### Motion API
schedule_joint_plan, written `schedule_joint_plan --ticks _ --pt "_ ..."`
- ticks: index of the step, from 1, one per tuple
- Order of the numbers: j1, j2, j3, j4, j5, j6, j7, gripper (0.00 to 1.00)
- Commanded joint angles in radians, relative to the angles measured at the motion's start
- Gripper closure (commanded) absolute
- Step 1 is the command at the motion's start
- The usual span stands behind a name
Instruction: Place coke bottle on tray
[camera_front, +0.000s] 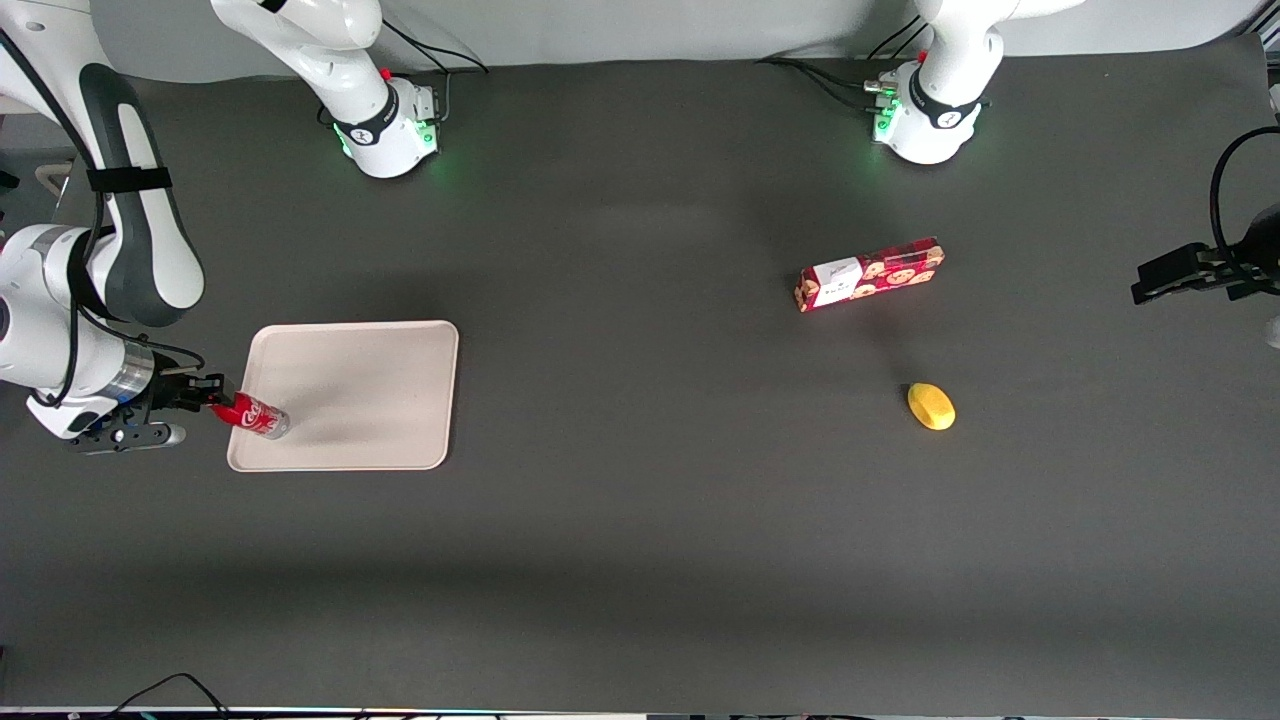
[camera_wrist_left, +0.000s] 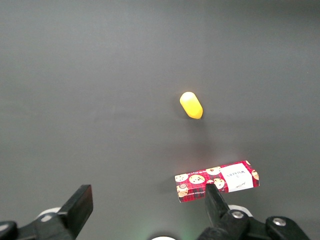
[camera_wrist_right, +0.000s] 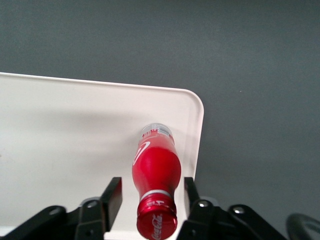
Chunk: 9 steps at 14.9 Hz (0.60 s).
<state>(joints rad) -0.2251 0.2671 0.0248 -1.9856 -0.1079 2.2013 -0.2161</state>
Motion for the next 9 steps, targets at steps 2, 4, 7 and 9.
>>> schedule_joint_plan --ticks 2,4,7,9 --pt "-0.005 -0.025 0.012 -0.009 0.027 0.011 -0.020 0.00" --pt "0.007 -0.045 0.012 -0.002 0.027 0.005 -0.017 0.00" --pt "0.016 -0.089 0.012 0.033 0.027 0.003 -0.012 0.00" --pt "0.020 -0.115 0.012 0.062 0.028 -0.014 -0.014 0.00"
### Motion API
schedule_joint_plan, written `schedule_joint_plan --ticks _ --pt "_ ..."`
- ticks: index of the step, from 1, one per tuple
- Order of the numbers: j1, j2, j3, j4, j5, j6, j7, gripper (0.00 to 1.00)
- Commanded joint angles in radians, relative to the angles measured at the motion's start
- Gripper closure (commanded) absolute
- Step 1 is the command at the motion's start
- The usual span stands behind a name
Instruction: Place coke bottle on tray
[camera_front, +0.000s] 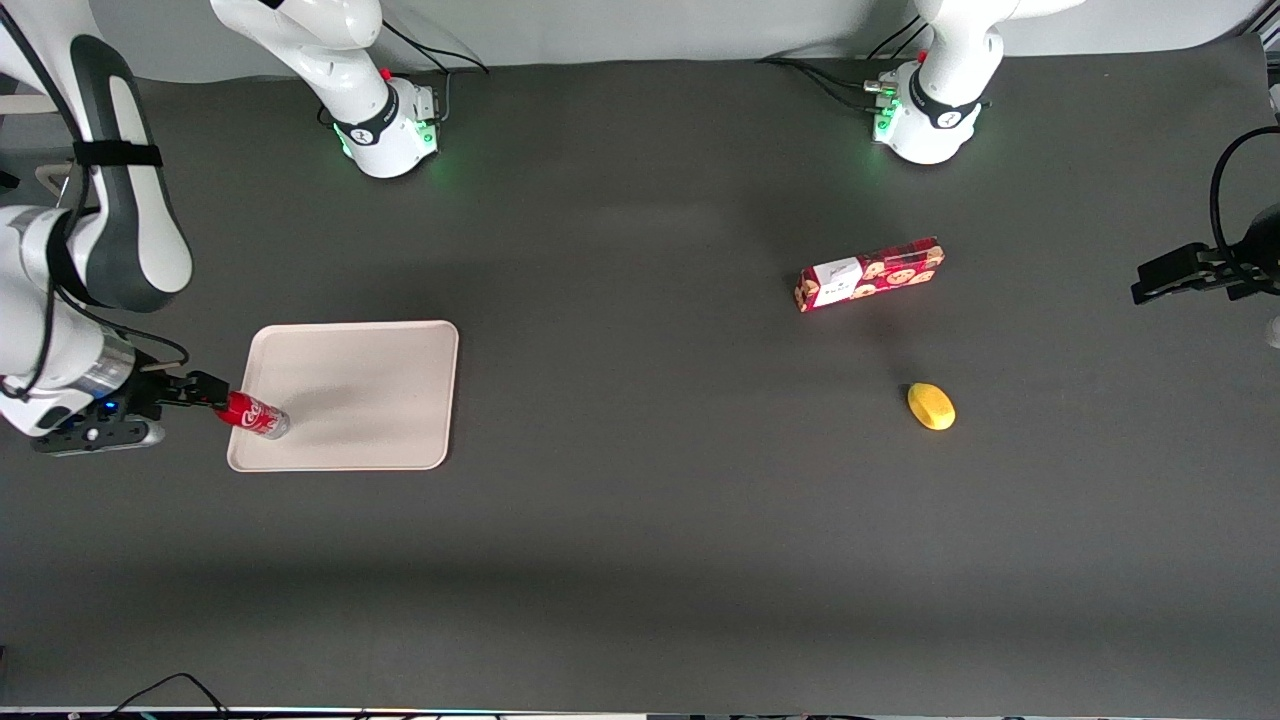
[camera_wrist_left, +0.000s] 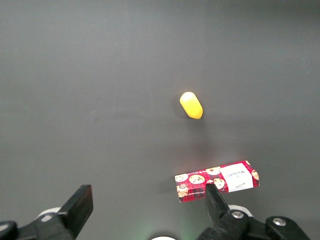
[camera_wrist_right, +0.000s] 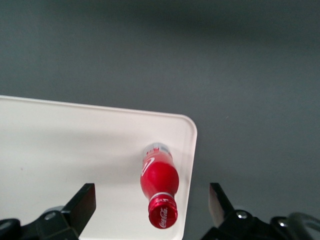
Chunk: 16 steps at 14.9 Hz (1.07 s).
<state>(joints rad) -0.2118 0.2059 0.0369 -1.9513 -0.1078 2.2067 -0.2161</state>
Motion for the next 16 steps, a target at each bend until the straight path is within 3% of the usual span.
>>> schedule_joint_plan --ticks 1,4,9,16 --pt "0.024 -0.065 -0.002 0.057 0.028 -0.053 -0.014 0.00" --pt "0.035 -0.068 -0.006 0.216 0.074 -0.270 -0.017 0.00" --pt "0.069 -0.149 -0.015 0.359 0.079 -0.536 -0.016 0.00" --pt "0.086 -0.250 -0.015 0.373 0.134 -0.648 0.027 0.00"
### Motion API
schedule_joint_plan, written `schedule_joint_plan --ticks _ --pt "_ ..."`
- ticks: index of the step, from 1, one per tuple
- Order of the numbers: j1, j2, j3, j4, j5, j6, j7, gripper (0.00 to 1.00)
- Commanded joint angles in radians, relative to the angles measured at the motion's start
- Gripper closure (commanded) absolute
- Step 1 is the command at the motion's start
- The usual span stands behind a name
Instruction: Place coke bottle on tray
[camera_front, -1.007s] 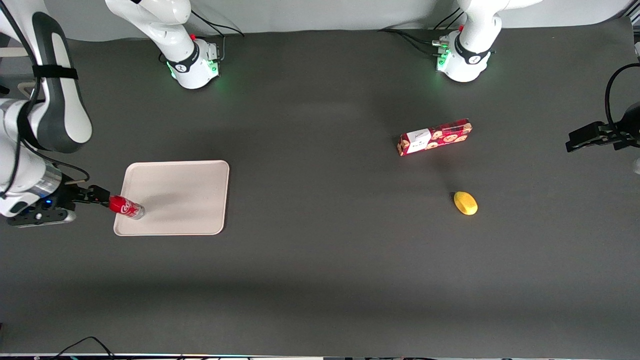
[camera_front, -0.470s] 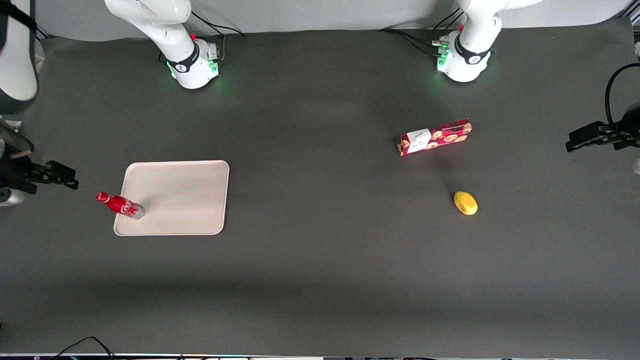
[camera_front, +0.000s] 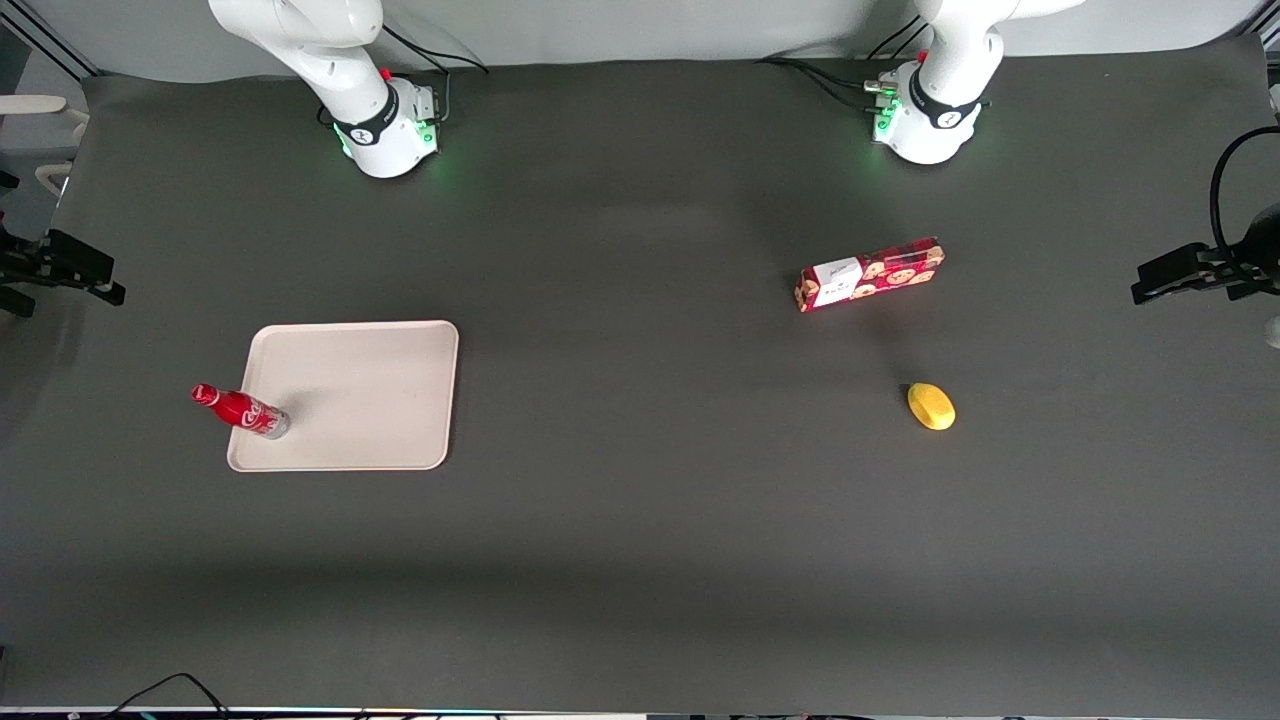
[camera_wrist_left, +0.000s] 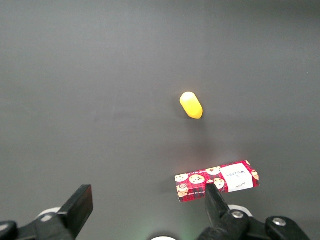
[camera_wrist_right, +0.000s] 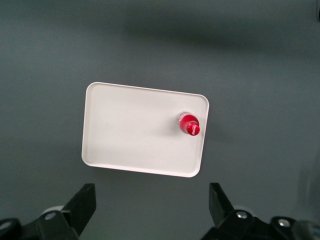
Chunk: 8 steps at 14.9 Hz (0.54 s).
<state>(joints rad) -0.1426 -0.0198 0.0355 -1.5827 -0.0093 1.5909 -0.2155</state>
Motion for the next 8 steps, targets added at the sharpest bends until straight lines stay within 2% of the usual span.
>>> schedule_joint_plan --ticks 1,8 --pt "0.026 -0.025 -0.014 0.004 0.035 -0.032 0.054 0.00" --pt "0.031 -0.022 -0.014 0.000 0.035 -0.031 0.074 0.00"
